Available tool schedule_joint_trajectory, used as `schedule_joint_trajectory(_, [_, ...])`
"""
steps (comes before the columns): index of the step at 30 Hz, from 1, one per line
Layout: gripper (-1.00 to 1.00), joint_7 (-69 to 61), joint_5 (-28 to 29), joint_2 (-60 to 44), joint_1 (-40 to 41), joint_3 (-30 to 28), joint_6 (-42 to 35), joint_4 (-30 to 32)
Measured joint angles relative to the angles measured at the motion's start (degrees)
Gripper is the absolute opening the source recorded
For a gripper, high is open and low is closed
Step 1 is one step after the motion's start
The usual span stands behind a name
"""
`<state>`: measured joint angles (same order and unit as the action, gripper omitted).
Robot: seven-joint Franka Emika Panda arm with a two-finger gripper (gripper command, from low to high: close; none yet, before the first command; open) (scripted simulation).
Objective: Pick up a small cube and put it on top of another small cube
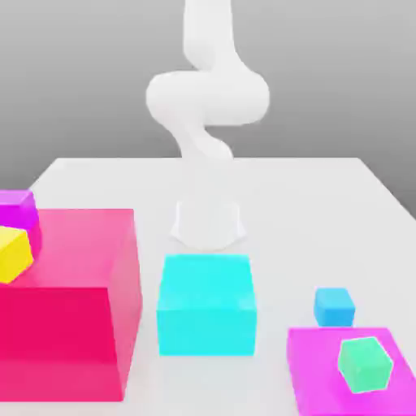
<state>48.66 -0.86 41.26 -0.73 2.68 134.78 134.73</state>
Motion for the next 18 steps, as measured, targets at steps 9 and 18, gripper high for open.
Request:
schedule_joint_trajectory(9, [0.00, 12.78, -2.06, -19.19, -3.42, 12.06, 12.45, 11.78])
schedule_joint_trajectory(18, [0.00, 28.77, 1.11, -38.26, -8.67, 22.39, 24.51, 23.21])
